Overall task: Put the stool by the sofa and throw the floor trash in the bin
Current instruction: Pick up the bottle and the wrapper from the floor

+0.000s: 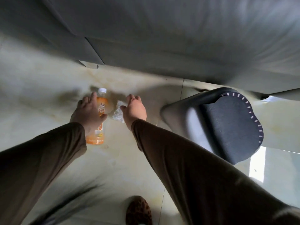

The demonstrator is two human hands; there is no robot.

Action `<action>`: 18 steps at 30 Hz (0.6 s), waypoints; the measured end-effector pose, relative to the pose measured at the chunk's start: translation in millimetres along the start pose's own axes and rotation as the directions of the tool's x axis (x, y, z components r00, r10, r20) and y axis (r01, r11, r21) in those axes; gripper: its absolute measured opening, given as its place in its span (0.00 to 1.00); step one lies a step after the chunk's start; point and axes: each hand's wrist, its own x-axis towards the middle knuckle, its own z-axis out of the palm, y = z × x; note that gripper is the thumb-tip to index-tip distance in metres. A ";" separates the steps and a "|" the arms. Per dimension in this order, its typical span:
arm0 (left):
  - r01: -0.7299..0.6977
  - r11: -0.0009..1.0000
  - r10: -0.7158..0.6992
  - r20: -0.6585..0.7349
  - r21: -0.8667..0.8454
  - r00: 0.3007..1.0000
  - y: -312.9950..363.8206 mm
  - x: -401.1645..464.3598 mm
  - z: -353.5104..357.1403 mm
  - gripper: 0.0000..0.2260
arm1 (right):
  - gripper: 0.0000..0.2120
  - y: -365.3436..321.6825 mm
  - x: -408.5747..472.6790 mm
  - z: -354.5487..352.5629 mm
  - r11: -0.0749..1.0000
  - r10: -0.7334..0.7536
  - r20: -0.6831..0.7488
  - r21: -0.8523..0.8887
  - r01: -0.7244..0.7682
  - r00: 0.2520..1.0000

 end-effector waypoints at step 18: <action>-0.083 0.969 0.083 -0.007 -0.234 0.996 62.5 -81.0 -2.9 0.46 | 0.03 15.0 -122.5 -64.0 0.901 0.235 -0.132 0.402 -0.164 0.963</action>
